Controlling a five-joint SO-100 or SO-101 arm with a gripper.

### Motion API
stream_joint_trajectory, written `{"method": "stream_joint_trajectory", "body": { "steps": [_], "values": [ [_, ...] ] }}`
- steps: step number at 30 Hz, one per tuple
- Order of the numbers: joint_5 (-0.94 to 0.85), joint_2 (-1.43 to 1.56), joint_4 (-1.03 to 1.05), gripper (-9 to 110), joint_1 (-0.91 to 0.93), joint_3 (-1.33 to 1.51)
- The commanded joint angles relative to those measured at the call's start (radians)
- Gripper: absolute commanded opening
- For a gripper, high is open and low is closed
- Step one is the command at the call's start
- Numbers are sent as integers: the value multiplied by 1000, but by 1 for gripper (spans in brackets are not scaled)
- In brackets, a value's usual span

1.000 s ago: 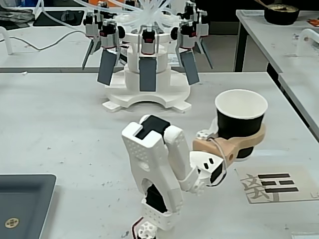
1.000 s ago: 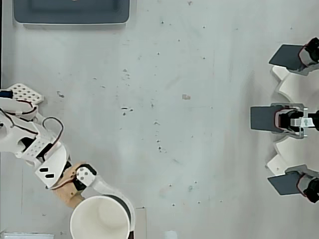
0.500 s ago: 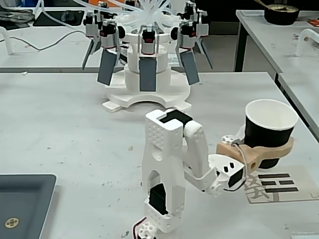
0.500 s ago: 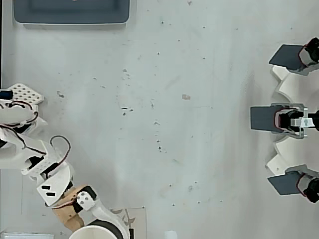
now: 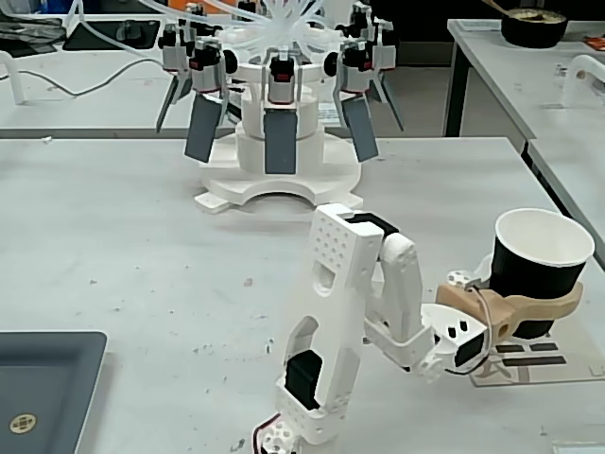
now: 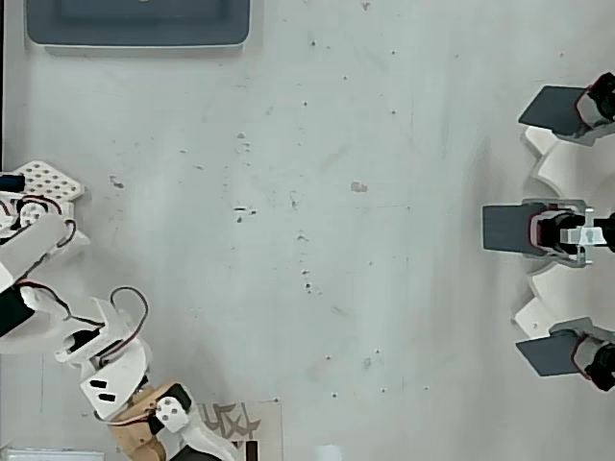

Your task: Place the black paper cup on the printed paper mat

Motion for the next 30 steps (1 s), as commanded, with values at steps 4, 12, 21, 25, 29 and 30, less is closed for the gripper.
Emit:
{"method": "stream_joint_trajectory", "body": {
  "steps": [4, 12, 21, 25, 29, 30],
  "values": [
    [9, -72, -38, 10, 11, -115],
    [12, -192, -69, 9, 14, -198],
    [12, -322, -86, 9, 12, -296],
    [18, -354, -86, 10, 12, -305],
    [18, -377, -86, 13, 12, -305],
    [18, -380, -86, 13, 12, -305]
  ]
}}
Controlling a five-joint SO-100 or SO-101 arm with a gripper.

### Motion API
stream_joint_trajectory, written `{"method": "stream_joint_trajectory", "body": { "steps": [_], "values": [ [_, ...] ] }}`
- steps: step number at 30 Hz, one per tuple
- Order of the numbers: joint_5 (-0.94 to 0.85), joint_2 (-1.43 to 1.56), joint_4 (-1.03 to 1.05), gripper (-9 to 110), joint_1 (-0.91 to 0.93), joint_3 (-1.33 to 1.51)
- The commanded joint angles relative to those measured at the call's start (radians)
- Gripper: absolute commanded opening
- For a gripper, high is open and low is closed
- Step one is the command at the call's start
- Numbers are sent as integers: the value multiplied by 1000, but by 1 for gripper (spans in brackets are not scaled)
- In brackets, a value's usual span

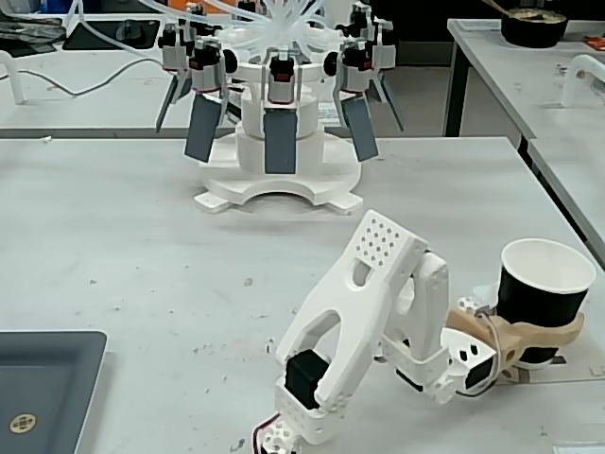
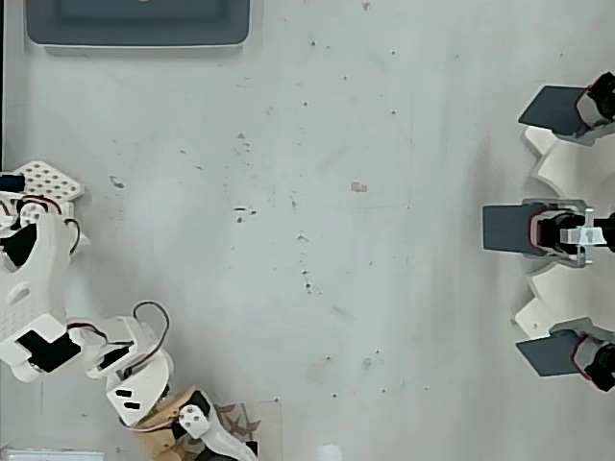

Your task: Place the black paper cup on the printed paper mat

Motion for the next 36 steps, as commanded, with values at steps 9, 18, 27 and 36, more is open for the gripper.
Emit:
{"method": "stream_joint_trajectory", "body": {
  "steps": [9, 18, 27, 36],
  "values": [
    [2, 46, -6, 30, 20, -25],
    [-18, 118, 46, 47, 95, -8],
    [-18, 256, 80, 57, 169, 160],
    [-15, 497, 41, 55, 175, 449]
  ]
}}
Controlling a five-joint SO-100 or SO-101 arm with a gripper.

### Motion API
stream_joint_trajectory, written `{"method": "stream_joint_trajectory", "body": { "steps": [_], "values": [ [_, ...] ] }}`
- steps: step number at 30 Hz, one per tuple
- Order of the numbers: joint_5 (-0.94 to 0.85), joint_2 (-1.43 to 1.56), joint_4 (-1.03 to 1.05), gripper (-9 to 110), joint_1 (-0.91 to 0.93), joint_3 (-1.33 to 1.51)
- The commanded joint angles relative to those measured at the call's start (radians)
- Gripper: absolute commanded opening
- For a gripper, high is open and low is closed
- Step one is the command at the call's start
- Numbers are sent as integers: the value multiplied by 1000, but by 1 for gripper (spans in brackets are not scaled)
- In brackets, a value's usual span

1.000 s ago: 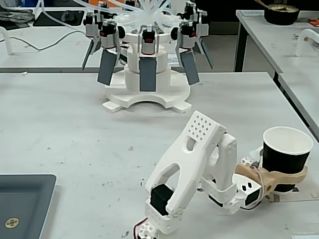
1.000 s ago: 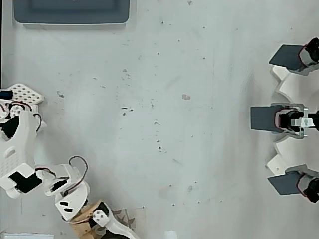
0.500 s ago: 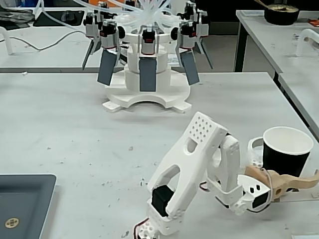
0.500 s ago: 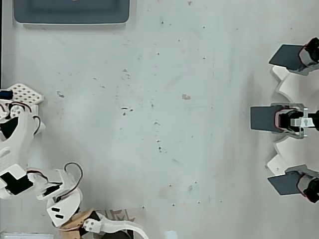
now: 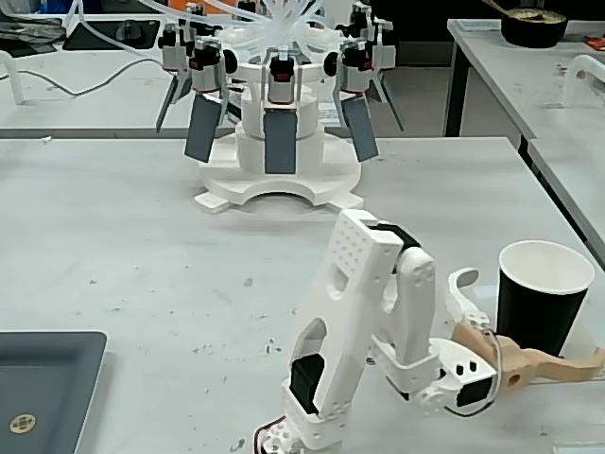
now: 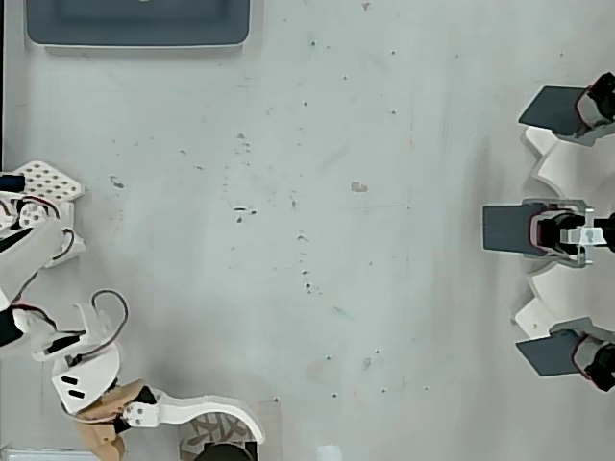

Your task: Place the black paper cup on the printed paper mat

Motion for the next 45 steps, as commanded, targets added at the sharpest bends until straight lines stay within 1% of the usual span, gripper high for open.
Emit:
{"method": "stream_joint_trajectory", "body": {
  "steps": [1, 11, 16, 21, 25, 33, 41, 45],
  "values": [
    [-3, 147, -25, 55, 9, 83],
    [-5, 437, -48, 49, -41, 354],
    [-6, 589, -48, 42, -98, 472],
    [-26, 684, -43, 35, -166, 482],
    [-29, 729, -43, 31, -249, 482],
    [-20, 795, -25, 20, -471, 482],
    [-12, 808, 17, 15, -683, 482],
    [-12, 808, 38, 14, -781, 480]
  ]
}}
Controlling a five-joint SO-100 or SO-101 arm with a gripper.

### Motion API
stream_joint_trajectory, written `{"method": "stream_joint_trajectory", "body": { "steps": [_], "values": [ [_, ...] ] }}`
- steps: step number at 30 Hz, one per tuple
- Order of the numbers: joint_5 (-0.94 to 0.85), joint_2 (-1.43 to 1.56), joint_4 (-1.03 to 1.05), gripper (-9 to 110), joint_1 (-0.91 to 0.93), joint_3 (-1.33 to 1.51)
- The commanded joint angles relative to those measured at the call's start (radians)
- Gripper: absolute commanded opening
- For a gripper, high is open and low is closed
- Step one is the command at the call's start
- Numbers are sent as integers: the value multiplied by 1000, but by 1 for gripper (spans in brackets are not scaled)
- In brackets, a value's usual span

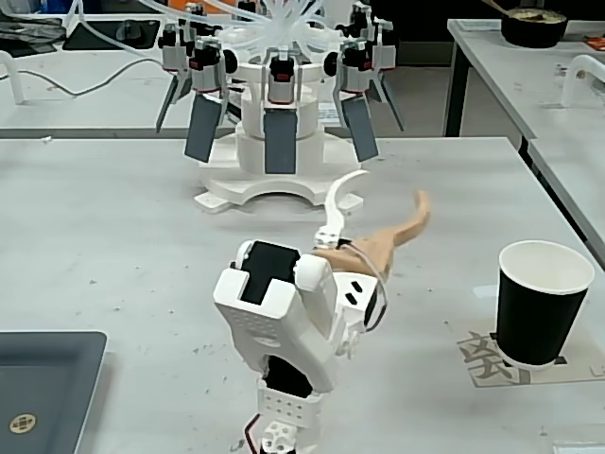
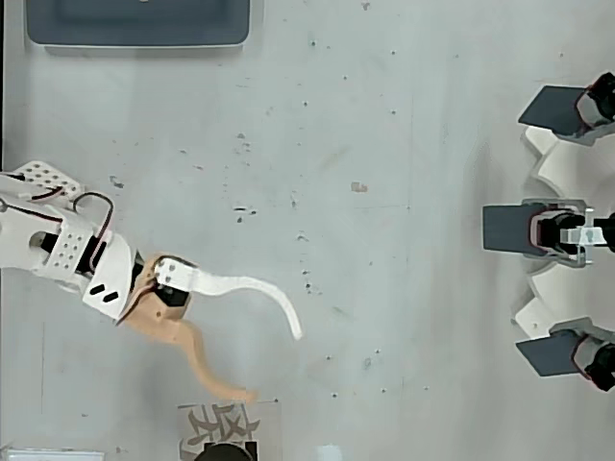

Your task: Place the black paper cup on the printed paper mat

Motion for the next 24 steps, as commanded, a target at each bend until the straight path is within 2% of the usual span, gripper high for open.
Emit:
{"method": "stream_joint_trajectory", "body": {
  "steps": [1, 12, 24],
  "values": [
    [9, 25, 15, 14, -77, 14],
    [3, -26, 95, 12, -299, -66],
    [-3, -288, 144, 14, -420, -405]
  ]
}}
